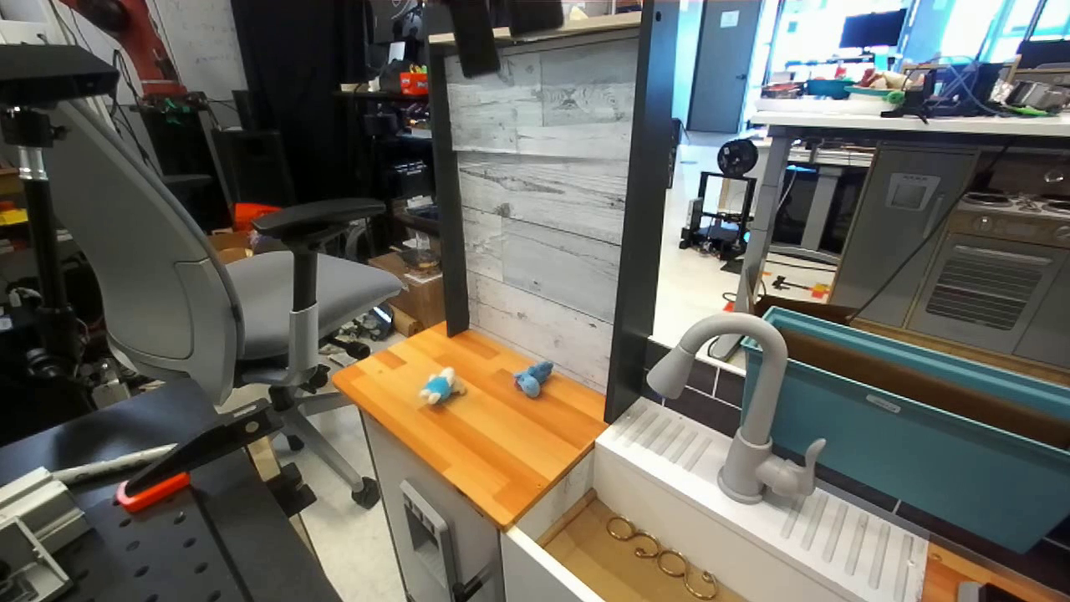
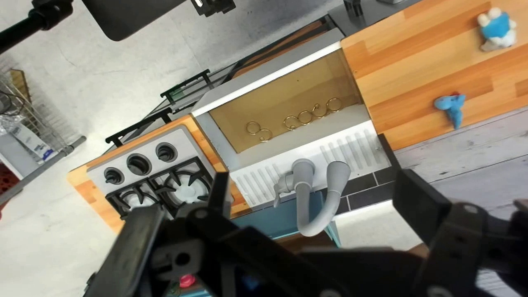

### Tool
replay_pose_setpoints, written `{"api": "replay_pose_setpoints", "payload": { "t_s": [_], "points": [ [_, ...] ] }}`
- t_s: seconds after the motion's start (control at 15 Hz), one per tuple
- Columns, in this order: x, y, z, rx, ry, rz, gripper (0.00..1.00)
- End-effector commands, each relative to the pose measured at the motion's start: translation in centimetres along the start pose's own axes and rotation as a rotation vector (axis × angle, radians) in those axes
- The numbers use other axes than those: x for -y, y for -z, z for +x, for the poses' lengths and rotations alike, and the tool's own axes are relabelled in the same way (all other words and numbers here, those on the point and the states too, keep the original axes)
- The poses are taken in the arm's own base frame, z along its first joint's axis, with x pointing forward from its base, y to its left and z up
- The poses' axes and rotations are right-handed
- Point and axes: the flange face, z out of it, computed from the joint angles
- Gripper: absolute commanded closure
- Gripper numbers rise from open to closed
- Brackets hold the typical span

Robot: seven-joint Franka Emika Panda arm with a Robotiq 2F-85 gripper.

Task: Move the tap nozzle to the left

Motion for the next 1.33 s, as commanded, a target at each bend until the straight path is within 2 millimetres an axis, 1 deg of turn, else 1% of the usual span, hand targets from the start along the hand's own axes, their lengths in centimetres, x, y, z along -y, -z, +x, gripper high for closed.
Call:
{"api": "replay_pose_setpoints", "payload": {
  "t_s": [0.0,0.13,0.33,0.73,0.93,1.27],
  "points": [
    [0.2,-4.6,0.8,-0.037,-0.038,-0.022,0.00],
    [0.5,-7.6,1.1,-0.034,-0.064,-0.021,0.00],
    [0.8,-11.1,1.9,-0.047,-0.106,-0.019,0.00],
    [1.5,-16.9,3.7,-0.107,-0.148,-0.062,0.00],
    [2.8,-19.2,4.2,-0.125,-0.157,-0.080,0.00],
    [6.1,-22.3,5.1,-0.131,-0.161,-0.086,0.00]
  ]
}}
